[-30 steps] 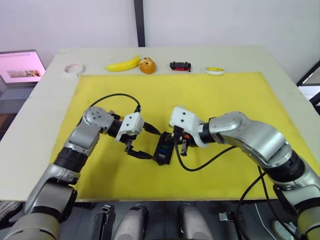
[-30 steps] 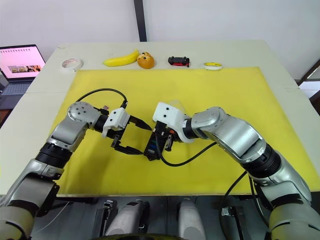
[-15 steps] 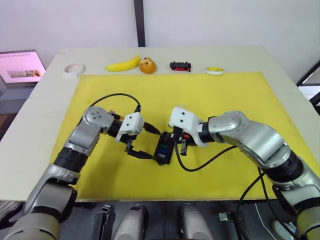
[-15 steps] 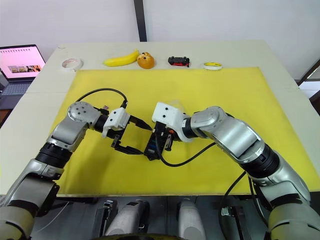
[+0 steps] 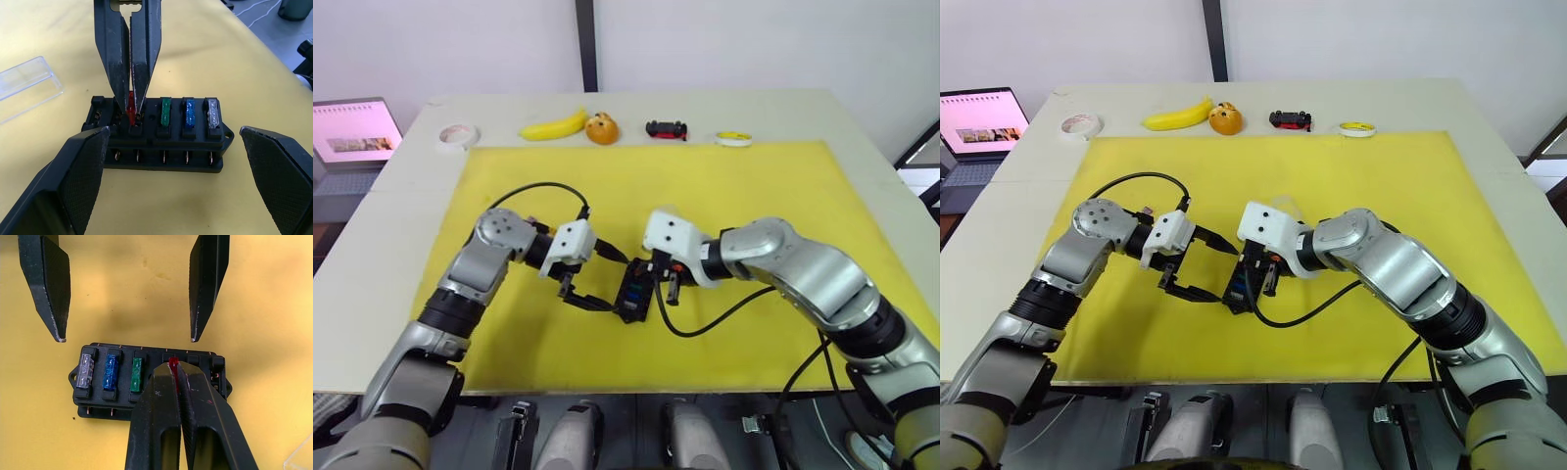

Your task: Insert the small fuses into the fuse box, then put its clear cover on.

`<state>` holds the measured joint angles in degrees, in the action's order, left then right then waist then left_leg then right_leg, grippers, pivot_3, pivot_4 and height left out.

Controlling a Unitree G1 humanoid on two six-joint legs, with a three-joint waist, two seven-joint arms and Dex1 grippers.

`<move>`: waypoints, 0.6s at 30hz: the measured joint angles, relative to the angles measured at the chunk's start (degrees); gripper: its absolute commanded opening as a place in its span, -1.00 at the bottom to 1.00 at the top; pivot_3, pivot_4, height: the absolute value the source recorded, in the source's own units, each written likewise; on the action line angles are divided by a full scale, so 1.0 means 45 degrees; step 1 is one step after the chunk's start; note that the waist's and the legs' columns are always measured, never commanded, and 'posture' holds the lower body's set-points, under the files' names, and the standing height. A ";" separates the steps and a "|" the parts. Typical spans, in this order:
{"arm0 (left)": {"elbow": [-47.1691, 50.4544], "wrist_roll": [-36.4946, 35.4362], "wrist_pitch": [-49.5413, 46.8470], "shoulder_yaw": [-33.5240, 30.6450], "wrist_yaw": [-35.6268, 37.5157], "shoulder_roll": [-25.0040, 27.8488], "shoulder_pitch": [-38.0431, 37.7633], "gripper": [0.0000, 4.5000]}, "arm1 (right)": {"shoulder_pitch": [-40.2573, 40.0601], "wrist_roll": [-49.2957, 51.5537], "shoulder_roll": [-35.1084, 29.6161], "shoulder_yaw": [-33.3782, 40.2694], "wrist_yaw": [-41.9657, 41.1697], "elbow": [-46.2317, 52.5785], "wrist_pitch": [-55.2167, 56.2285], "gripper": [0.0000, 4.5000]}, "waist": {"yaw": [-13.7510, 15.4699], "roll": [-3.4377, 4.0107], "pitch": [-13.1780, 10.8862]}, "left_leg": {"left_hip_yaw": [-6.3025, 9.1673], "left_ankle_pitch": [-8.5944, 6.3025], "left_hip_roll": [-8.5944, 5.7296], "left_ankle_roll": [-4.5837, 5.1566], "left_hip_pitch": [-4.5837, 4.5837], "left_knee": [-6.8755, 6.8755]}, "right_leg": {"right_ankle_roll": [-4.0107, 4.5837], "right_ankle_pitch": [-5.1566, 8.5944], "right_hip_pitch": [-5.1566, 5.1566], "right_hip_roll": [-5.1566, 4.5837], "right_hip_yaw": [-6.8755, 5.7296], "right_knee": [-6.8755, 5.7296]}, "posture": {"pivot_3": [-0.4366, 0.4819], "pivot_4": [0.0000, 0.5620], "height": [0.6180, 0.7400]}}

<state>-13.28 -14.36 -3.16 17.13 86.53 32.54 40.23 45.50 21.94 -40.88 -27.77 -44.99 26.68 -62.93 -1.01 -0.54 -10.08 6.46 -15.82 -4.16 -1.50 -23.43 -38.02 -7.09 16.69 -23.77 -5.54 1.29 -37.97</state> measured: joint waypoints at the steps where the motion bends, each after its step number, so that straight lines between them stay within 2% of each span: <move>1: 0.0002 0.0000 0.0000 0.0000 -0.0015 0.0000 -0.0001 0.99 | -0.0006 -0.0069 0.0005 -0.0016 -0.0015 0.0001 0.0047 -1.00 | 0.0000 0.0000 0.0000 | -0.0001 0.0000 -0.0001 0.0000 0.0000 -0.0001 | 0.0000 0.0000 0.0000 0.0000 0.0000 0.0000 | -0.05 -0.47 1.00; 18: 0.0059 0.0001 0.0021 -0.0001 -0.0108 -0.0001 -0.0003 0.99 | -0.0011 -0.0219 -0.0002 -0.0033 -0.0175 0.0036 -0.0030 -1.00 | 0.0005 0.0000 0.0001 | 0.0000 0.0001 -0.0001 -0.0002 0.0000 -0.0006 | 0.0000 0.0000 0.0000 -0.0001 0.0000 -0.0004 | -0.05 -0.47 1.00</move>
<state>-13.02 -14.36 -3.07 17.13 86.05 32.54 40.21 45.45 20.95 -40.88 -27.92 -45.78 26.84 -63.07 -0.99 -0.54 -10.07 6.46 -15.81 -4.17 -1.51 -23.43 -38.05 -7.08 16.69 -23.77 -5.54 1.29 -37.98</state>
